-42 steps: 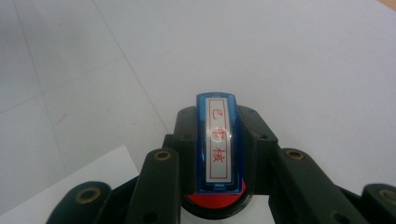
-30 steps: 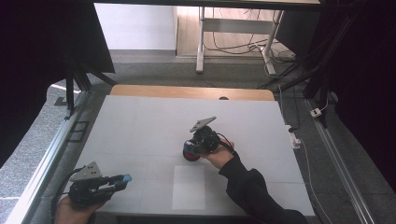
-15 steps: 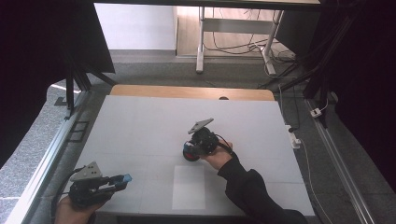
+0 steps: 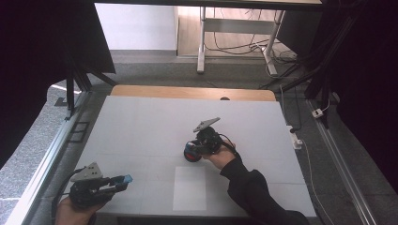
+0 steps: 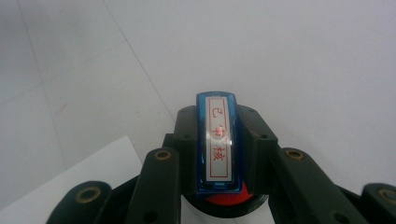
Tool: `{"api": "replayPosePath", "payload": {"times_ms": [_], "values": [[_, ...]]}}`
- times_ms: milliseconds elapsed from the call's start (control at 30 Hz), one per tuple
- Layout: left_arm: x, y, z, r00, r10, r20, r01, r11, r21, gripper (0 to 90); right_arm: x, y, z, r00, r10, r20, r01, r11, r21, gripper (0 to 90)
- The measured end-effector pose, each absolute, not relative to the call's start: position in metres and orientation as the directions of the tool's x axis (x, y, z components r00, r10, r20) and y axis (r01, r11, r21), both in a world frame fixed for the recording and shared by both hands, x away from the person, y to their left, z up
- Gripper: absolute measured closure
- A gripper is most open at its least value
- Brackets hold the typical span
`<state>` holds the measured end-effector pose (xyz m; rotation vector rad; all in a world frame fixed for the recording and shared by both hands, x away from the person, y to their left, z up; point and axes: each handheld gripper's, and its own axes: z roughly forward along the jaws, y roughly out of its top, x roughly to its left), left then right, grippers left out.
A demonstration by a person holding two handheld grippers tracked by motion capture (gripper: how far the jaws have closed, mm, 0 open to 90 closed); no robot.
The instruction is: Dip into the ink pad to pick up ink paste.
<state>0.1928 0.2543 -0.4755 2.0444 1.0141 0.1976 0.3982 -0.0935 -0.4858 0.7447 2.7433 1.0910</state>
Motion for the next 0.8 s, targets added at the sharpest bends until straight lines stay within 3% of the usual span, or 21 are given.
{"api": "replayPosePath", "payload": {"times_ms": [167,400,800], "values": [[0.193,0.254,-0.476,0.662,0.72,-0.207,0.592,-0.333,0.734,68.8,0.4,-0.096,-0.487,-0.872,0.475,0.114,0.42,0.609,0.672,71.7],[0.193,0.254,-0.476,0.661,0.721,-0.208,0.594,-0.334,0.732,68.8,0.387,-0.086,-0.485,-0.887,0.46,-0.022,0.333,0.674,0.66,71.6],[0.193,0.256,-0.476,0.661,0.719,-0.215,0.595,-0.329,0.733,68.8,0.391,-0.092,-0.486,-0.889,0.457,0.024,0.349,0.644,0.681,71.4]]}}
